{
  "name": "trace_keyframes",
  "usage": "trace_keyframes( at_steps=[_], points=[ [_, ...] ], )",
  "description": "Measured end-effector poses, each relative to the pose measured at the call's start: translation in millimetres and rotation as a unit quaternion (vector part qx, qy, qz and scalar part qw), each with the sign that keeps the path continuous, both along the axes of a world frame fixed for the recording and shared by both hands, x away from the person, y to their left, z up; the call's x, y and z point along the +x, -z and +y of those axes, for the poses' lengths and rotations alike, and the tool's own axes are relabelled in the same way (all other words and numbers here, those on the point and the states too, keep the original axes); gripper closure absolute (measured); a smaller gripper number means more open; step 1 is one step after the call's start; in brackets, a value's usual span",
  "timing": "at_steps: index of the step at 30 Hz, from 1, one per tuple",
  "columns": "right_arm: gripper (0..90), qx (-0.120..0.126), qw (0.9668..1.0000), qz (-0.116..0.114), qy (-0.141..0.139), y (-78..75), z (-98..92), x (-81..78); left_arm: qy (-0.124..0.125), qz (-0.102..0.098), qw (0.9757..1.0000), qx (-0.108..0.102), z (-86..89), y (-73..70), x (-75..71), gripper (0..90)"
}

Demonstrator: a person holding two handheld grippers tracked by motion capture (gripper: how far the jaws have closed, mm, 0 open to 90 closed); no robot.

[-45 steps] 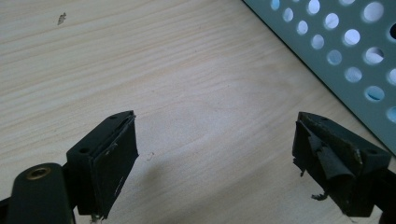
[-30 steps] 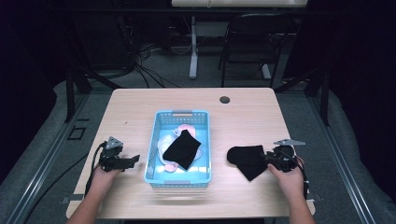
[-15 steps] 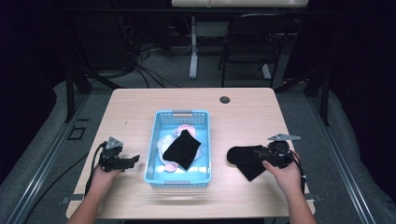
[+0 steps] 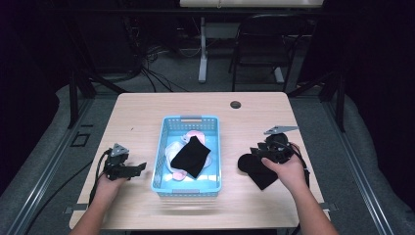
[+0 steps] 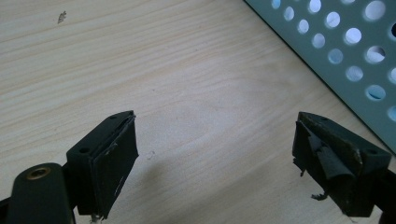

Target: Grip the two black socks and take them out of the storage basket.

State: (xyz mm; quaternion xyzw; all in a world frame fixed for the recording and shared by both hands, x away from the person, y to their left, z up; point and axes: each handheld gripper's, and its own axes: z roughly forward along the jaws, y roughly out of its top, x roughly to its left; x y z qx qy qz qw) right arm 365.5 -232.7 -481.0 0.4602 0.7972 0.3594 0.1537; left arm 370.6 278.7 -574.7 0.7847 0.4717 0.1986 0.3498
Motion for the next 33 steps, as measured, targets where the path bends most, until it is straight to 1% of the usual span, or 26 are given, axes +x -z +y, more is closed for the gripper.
trace_keyframes(
  at_steps=[1, 2, 6, 13, 14, 19, 24, 25, 26, 27, 28, 29, 30, 31, 32, 33],
  points=[
    [60.0, 0.0, 1.0, 0.0, 0.0, 0.0, 0.0, 0.0, 0.0, 0.0, 1.0, 0.0, 0.0, 0.0, 0.0, 14.2],
    [60.1, -0.001, 1.0, -0.002, -0.005, -4.7, 5.1, 2.6, 0.0, 0.0, 1.0, 0.0, -0.1, 0.0, -0.1, 14.2],
    [60.3, 0.0, 0.9998, -0.008, -0.016, -12.1, 14.6, 7.2, 0.0, 0.0, 1.0, 0.0, -0.1, 0.1, 0.0, 14.2],
    [61.0, -0.004, 0.9995, -0.011, -0.029, -18.5, 24.5, 12.5, 0.001, 0.0, 1.0, 0.0, 0.3, 0.1, 0.2, 14.2],
    [61.1, 0.002, 0.9994, -0.008, -0.032, -19.5, 27.0, 14.4, 0.001, 0.0, 1.0, 0.0, 0.1, 0.2, 0.2, 14.2],
    [62.4, 0.001, 0.999, -0.008, -0.043, -20.6, 36.0, 17.7, 0.001, 0.0, 1.0, 0.0, 0.1, 0.2, 0.3, 14.2],
    [63.8, 0.004, 0.9974, -0.011, -0.071, -22.2, 59.0, 25.2, 0.002, 0.0, 1.0, 0.002, 0.1, 0.1, 0.4, 14.2],
    [63.9, 0.006, 0.9969, -0.008, -0.078, -21.9, 63.9, 27.2, 0.001, 0.0, 1.0, 0.0, 0.0, 0.1, 0.3, 14.2],
    [64.2, 0.001, 0.9965, -0.007, -0.083, -21.7, 68.9, 29.2, 0.002, -0.001, 1.0, 0.001, 0.1, 0.0, 0.3, 14.2],
    [64.2, 0.001, 0.9965, -0.007, -0.083, -21.7, 68.9, 29.2, 0.002, -0.001, 1.0, 0.001, 0.1, 0.0, 0.3, 14.2],
    [65.3, 0.001, 0.9958, -0.006, -0.091, -19.9, 80.0, 33.7, 0.003, 0.0, 1.0, 0.002, 0.1, -0.1, 0.4, 14.2],
    [65.3, 0.001, 0.9958, -0.006, -0.091, -19.9, 80.0, 33.7, 0.003, 0.0, 1.0, 0.002, 0.1, -0.1, 0.4, 14.2],
    [65.5, 0.0, 0.9947, 0.001, -0.103, -18.5, 91.2, 38.4, 0.003, -0.001, 1.0, 0.001, 0.1, -0.1, 0.4, 14.2],
    [65.5, 0.0, 0.9947, 0.001, -0.103, -18.5, 91.2, 38.4, 0.003, -0.001, 1.0, 0.001, 0.1, -0.1, 0.4, 14.2],
    [65.9, -0.001, 0.9939, 0.006, -0.11, -16.7, 103.2, 42.5, 0.002, -0.001, 1.0, -0.001, 0.2, -0.2, 0.4, 14.2],
    [65.9, -0.002, 0.9933, 0.008, -0.115, -15.6, 109.3, 44.7, 0.002, -0.002, 1.0, -0.001, 0.3, -0.2, 0.5, 14.2]
  ],
)
